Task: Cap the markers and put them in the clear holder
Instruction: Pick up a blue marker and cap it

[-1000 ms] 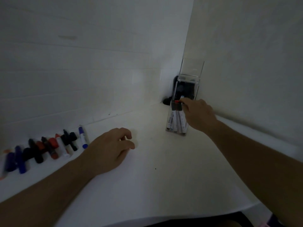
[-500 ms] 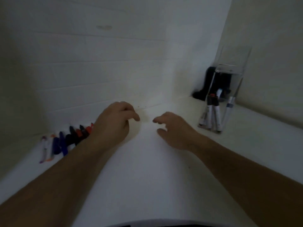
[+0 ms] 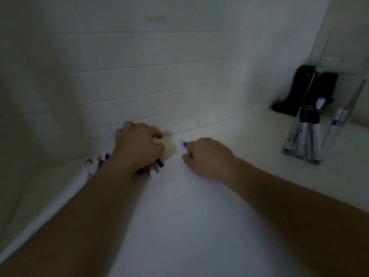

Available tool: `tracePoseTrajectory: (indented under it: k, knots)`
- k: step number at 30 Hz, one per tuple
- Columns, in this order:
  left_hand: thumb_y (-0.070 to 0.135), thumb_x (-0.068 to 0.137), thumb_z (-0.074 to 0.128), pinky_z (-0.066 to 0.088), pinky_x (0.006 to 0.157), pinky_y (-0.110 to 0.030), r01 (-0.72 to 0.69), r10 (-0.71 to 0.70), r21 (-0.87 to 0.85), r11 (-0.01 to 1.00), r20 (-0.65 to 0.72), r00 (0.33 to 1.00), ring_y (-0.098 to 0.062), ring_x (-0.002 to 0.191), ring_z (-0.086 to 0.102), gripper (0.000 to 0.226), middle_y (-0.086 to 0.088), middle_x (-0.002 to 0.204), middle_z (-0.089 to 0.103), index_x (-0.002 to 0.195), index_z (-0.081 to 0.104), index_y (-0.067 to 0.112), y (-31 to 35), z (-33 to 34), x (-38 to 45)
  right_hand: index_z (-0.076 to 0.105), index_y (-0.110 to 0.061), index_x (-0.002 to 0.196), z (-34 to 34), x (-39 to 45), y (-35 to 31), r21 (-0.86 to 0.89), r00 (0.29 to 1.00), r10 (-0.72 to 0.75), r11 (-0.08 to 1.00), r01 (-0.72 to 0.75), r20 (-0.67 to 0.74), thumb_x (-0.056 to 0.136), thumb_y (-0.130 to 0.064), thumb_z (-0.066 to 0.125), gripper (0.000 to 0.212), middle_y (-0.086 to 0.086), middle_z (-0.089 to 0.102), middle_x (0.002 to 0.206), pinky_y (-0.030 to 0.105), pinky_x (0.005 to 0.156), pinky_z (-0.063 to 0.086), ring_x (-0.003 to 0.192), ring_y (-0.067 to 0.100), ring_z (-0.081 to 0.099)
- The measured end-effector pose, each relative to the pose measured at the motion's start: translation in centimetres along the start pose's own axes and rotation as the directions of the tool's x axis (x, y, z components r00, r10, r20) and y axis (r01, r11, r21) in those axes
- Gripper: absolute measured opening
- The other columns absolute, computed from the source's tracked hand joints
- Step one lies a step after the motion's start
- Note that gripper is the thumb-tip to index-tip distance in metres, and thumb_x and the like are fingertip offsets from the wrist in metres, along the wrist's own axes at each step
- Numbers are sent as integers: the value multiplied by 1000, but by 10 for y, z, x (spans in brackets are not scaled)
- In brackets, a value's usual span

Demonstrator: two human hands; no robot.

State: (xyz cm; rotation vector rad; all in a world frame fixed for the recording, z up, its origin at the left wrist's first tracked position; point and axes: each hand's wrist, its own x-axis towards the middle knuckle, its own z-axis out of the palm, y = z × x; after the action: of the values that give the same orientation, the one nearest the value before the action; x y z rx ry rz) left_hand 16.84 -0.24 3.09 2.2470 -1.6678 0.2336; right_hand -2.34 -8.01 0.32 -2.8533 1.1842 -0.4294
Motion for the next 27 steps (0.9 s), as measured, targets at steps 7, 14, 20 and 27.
tracePoseTrajectory:
  k: [7, 14, 20, 27]
  knots:
    - [50, 76, 51, 28, 98, -47, -11, 3, 61, 998, 128, 992, -29, 122, 34, 45, 5, 123, 56, 120, 59, 46, 8, 5, 1, 39, -24, 79, -23, -55, 62, 18, 992, 122, 992, -121, -43, 99, -47, 47, 31, -2, 54, 74, 32, 60, 35, 70, 24, 54]
    - [38, 80, 57, 28, 96, -44, 27, -30, 22, 999, 128, 991, -28, 116, 39, 40, 8, 108, 59, 119, 60, 45, 15, 14, 4, 41, -27, 85, -25, -68, 65, 456, 957, 267, 870, -190, -110, 95, -42, 59, 25, -2, 57, 64, 32, 53, 42, 55, 15, 52]
    - [35, 99, 51, 39, 87, -26, -100, 73, -317, 943, -95, 993, -15, 97, 55, 31, 0, 109, 55, 127, 63, 32, 28, 13, 1, 48, -31, 119, -25, -68, 69, 527, 957, 257, 836, -151, -135, 99, -37, 54, 21, -2, 63, 77, 36, 65, 50, 66, 16, 60]
    - [34, 92, 63, 47, 78, -27, -125, 86, -546, 828, -96, 992, -6, 86, 61, 10, 7, 100, 62, 96, 67, 42, 68, 17, -11, 56, -19, 120, -21, -64, 76, 410, 929, 213, 909, -75, -304, 101, -12, 46, 22, 3, 50, 103, 42, 77, 48, 84, 23, 52]
